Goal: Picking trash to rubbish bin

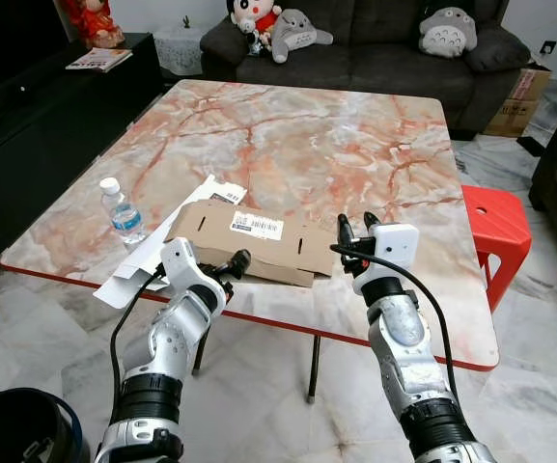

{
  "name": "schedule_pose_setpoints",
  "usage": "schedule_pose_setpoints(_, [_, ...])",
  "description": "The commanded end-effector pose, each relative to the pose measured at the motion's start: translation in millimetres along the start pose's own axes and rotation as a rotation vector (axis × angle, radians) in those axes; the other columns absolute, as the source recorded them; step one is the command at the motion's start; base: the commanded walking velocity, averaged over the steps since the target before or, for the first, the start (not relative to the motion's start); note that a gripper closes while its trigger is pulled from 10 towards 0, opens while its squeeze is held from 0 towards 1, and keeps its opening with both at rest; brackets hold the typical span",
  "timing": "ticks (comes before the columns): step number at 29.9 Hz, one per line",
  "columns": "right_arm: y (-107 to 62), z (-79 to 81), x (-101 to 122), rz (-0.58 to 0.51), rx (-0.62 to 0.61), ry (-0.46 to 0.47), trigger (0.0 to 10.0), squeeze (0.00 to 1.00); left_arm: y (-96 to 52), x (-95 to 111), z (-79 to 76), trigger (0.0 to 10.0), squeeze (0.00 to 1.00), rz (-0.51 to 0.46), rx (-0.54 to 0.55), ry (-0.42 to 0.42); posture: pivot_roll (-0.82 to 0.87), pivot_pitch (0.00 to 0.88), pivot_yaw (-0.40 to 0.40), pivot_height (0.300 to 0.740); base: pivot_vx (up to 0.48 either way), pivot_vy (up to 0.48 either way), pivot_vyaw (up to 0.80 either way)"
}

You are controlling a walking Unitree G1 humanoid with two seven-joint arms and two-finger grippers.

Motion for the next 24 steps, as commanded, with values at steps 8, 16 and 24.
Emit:
schedule_pose_setpoints(8, [1.7,2.2,2,0.001,0.012,0.004,10.0,0.00,6.5,9,2.4,10.0,0.00,-0.014,0.051,-0.010,0.08,0.033,-0.007,0.740,0.000,0.000,0.00])
schedule_pose_setpoints(16, [1.7,2.2,2,0.003,0.017,0.003,10.0,0.00,1.0,9,13.7,10.0,0.00,-0.014,0.084,-0.030,0.08,0.036,-0.011,0.740,0.000,0.000,0.00])
schedule_pose_setpoints(24, [1.7,3.2,2,0.005,0.025,0.002,10.0,0.00,1.6,6,18.1,10.0,0.00,-0.011,0.117,-0.030,0.08,0.034,-0.016,0.740,0.000,0.000,0.00])
Point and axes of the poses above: a point about 5 cm out from each wrist's last joint towards the gripper, its own y axis pointing out of the wrist towards the gripper, its own x axis along the axis of the wrist's last joint, z = x × y, the point moved 6 cm from there along y, pointing out of the wrist towards the gripper, and after that the axes turned 8 degrees about y, right-handed, at the moved point
